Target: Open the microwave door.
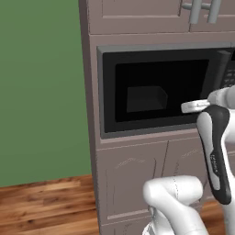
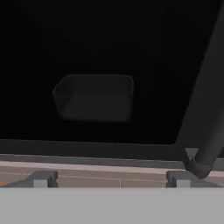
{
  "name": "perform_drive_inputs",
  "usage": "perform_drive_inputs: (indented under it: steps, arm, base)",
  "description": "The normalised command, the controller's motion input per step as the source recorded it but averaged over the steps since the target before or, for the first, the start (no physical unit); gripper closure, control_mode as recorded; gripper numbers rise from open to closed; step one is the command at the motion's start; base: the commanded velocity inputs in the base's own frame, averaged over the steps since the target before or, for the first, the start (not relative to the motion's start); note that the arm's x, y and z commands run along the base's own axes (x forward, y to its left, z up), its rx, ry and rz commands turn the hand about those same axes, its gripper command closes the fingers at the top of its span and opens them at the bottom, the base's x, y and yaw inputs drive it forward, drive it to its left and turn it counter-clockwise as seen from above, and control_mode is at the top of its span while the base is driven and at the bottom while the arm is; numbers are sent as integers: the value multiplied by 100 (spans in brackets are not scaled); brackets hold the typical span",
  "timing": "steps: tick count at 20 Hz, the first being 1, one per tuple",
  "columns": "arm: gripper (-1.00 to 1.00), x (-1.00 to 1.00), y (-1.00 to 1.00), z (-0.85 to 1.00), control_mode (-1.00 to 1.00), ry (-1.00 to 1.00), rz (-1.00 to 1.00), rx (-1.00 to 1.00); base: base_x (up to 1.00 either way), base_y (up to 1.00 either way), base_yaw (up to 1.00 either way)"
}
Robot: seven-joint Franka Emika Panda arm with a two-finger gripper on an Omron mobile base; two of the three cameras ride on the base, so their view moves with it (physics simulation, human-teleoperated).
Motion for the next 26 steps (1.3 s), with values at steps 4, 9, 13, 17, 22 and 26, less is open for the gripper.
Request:
perform_drive_inputs:
  steps: [4,9,13,17,22,26]
  arm:
    - [-100,-11,-73,29,-100,-9,-1,0]
    - [-100,-1,-82,7,-100,-8,-2,0]
    - [-100,1,-61,0,-100,-20,0,0]
    - [-100,7,-10,0,-100,-26,0,0]
    - [-100,25,0,0,-100,-21,0,0]
    - [-100,43,-2,0,-100,-11,0,0]
  base:
    - [0,0,0]
    - [0,0,0]
    - [0,0,0]
    - [0,0,0]
    - [0,0,0]
    - [0,0,0]
